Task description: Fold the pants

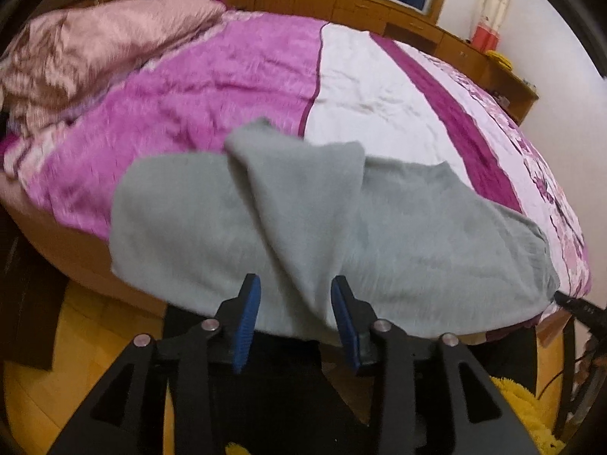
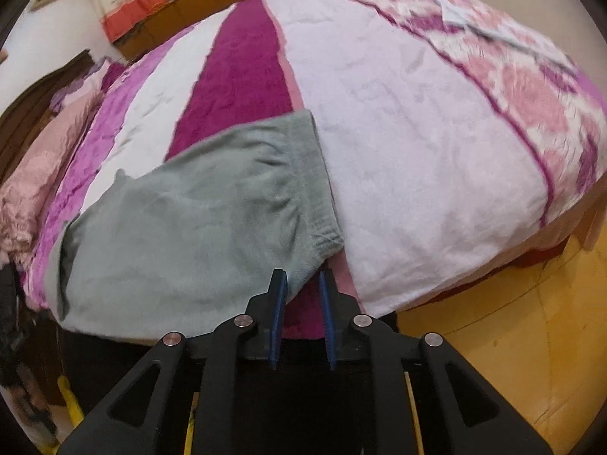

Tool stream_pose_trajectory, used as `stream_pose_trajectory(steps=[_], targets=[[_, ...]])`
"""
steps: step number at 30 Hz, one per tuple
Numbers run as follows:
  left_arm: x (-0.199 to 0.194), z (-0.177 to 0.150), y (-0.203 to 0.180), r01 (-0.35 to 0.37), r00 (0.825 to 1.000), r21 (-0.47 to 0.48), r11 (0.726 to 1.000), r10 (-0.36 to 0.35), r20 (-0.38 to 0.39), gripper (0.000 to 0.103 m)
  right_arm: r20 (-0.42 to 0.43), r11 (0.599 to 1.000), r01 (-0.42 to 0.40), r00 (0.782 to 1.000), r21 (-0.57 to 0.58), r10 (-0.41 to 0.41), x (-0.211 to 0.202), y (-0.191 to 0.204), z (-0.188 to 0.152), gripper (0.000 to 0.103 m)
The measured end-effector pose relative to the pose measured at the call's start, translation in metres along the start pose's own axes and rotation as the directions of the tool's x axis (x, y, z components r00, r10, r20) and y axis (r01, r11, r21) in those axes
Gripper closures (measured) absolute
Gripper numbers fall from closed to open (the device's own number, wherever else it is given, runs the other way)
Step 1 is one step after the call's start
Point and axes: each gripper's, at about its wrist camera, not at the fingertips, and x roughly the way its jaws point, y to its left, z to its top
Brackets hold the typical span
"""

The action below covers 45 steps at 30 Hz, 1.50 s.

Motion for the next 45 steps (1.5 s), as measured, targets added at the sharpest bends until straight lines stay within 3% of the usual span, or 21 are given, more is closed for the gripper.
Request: stream_pose_trajectory(steps=[3,9,16,21,29,30,32,34,37,43,45], targets=[[-0.006,0.016,-0.01,-0.013,0.999,0.038,0.999,0.012,0.037,0.053,0.046,0.998,0.019,0.999,-0.052,-0.017,-0.023,0.011,0.005,0.09],[0.009,0.051,-0.031,-0.015,0.999,0.091,0.996,0.01,0.047,0.052,0.096,0.991,-0.001,0.995,-0.136,0.014,-0.04,0.039,0.018,0.081],[0.054,0.082,-0.062,-0.026,1.0,0.157,0.987,0.026,0.004,0.052,0.01,0.983,-0.04,0.999,-0.181,0.043,0.002,0.07,0.024,0.081],[0.089,0.093,-0.076,-0.1,0.994,0.224,0.97,0.105,-0.013,0.052,-0.036,0.978,-0.054,0.998,-0.199,0.048,0.027,0.083,0.026,0.081],[0.124,0.1,-0.075,-0.16,0.985,0.226,0.961,0.169,-0.019,0.052,-0.108,0.982,-0.051,0.994,-0.18,0.032,0.063,0.082,0.021,0.081],[0.127,0.101,-0.073,-0.163,0.985,0.224,0.961,0.172,-0.019,0.055,-0.11,0.983,-0.053,0.993,-0.177,0.034,0.066,0.08,0.02,0.081],[0.129,0.101,-0.067,-0.165,0.985,0.207,0.964,0.172,-0.013,0.083,-0.106,0.984,-0.06,0.994,-0.171,0.042,0.069,0.079,0.019,0.079],[0.123,0.102,-0.058,-0.12,0.992,0.166,0.979,0.123,-0.01,0.092,-0.104,0.983,-0.07,0.993,-0.17,0.052,0.071,0.078,0.018,0.076],[0.102,0.104,-0.042,-0.035,0.999,0.091,0.995,0.034,0.016,0.094,-0.098,0.98,-0.072,0.994,-0.184,0.055,0.071,0.078,0.016,0.074],[0.053,0.097,-0.024,0.083,0.993,0.013,0.997,-0.083,0.089,0.094,-0.089,0.978,-0.067,0.995,-0.196,0.051,0.071,0.081,0.015,0.072],[0.044,0.096,-0.018,0.092,0.99,-0.003,0.996,-0.091,0.103,0.095,-0.087,0.978,-0.065,0.995,-0.199,0.049,0.071,0.082,0.014,0.071]])
